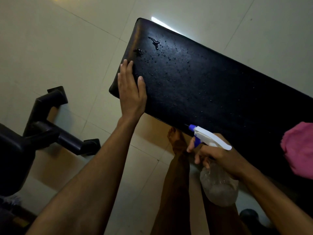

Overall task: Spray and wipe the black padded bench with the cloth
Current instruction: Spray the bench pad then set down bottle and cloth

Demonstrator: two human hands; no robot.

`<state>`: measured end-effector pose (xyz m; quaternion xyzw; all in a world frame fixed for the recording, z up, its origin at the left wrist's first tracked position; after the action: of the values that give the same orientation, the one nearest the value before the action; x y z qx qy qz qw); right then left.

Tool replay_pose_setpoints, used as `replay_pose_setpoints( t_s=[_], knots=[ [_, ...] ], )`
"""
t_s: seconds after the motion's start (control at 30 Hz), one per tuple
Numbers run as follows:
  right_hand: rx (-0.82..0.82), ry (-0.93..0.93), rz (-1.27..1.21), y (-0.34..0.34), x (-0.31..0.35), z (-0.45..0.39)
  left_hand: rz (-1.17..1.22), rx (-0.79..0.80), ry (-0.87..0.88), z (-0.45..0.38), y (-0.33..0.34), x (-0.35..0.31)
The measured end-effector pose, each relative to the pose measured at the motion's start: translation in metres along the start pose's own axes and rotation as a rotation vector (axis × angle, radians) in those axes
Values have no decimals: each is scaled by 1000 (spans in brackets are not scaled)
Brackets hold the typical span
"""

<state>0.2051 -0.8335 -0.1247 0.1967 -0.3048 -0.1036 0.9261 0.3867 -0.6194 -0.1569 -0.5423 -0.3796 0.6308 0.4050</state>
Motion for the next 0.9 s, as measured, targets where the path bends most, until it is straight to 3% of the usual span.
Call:
replay_pose_setpoints(
  t_s=[0.33,0.8,0.9],
  knots=[
    [-171,-212,-334,-63,37,25,-368,55,312,16,37,-66],
    [-76,49,-132,-81,-30,71,-400,85,236,27,46,-87],
    [-123,11,-144,-93,-33,79,-404,93,230,28,46,-92]
  ],
)
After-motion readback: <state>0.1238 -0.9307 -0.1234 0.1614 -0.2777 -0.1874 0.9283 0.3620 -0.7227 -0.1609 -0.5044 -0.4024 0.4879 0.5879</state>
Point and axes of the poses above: each hand's wrist, its own z-axis away from the middle knuckle, its own y-axis out of the palm, x = y × z, the point moved 8 cm from there along -z, towards the middle knuckle, and after that the axes turned 15 degrees about -z, right-handed, at the moved point
